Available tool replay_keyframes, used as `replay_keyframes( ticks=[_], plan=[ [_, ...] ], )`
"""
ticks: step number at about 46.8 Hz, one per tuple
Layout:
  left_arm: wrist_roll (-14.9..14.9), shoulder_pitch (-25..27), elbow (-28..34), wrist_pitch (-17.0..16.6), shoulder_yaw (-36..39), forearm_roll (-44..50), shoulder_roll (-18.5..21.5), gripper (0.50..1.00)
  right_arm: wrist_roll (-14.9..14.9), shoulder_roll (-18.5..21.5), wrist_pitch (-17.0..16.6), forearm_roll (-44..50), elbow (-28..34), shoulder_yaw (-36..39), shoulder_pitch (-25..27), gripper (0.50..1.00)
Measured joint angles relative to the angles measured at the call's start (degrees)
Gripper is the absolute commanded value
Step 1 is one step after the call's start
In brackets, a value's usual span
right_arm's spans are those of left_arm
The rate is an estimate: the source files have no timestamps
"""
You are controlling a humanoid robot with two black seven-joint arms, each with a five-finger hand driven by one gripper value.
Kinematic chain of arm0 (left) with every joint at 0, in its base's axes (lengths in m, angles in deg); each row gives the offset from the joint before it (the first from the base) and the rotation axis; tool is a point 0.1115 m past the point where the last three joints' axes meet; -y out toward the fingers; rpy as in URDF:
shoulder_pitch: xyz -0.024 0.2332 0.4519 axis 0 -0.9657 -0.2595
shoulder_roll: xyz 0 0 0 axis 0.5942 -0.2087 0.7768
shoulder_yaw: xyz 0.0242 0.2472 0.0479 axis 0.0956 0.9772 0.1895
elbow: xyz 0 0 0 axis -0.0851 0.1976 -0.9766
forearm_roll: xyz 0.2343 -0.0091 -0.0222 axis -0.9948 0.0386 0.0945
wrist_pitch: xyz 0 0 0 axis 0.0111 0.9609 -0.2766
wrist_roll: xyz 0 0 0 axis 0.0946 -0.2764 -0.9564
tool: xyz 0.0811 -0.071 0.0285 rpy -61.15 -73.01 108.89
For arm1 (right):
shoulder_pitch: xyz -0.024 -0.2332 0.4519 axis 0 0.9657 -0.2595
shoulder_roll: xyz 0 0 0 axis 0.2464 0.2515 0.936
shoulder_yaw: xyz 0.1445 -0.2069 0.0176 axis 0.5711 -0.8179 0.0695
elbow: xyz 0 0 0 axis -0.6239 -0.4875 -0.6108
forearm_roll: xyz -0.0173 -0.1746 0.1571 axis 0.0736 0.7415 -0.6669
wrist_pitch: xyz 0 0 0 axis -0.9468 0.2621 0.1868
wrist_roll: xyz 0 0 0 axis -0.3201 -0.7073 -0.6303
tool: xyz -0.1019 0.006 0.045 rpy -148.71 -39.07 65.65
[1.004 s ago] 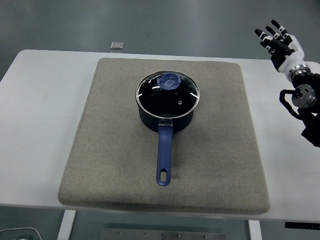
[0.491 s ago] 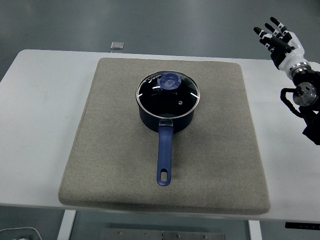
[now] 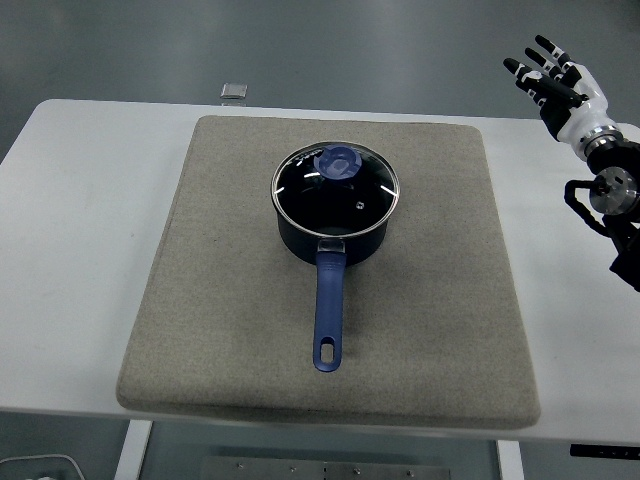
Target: Lift the pot lid and place it to the right of the pot.
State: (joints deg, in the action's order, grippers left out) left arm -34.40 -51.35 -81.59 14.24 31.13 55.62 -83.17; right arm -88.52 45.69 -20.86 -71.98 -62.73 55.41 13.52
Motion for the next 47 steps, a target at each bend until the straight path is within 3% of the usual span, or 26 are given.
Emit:
replay_keyframes(
  ticks=[15,21,34,47],
  plan=[
    [0.0,0.0,0.0,0.0,0.0,0.0,0.0,1.000,-0.7,-2.1,-0.5,6.0,0.0,0.0,-0.4,0.930],
    [0.0,0.0,0.0,0.0,0.0,0.0,0.0,1.000,-1.2,-3.3,-5.0,8.3,0.0,0.0,-1.5,0.930],
    [0.0,0.0,0.0,0.0,0.0,0.0,0.0,1.000,-8.4,-5.3,-16.7,18.4,-0.3,-0.2,-4.8,0.928],
    [0.0,0.0,0.0,0.0,0.0,0.0,0.0,1.000,-11.0,-6.2,-19.7,22.9,-3.2,-0.6,-6.9,0.928]
  ],
)
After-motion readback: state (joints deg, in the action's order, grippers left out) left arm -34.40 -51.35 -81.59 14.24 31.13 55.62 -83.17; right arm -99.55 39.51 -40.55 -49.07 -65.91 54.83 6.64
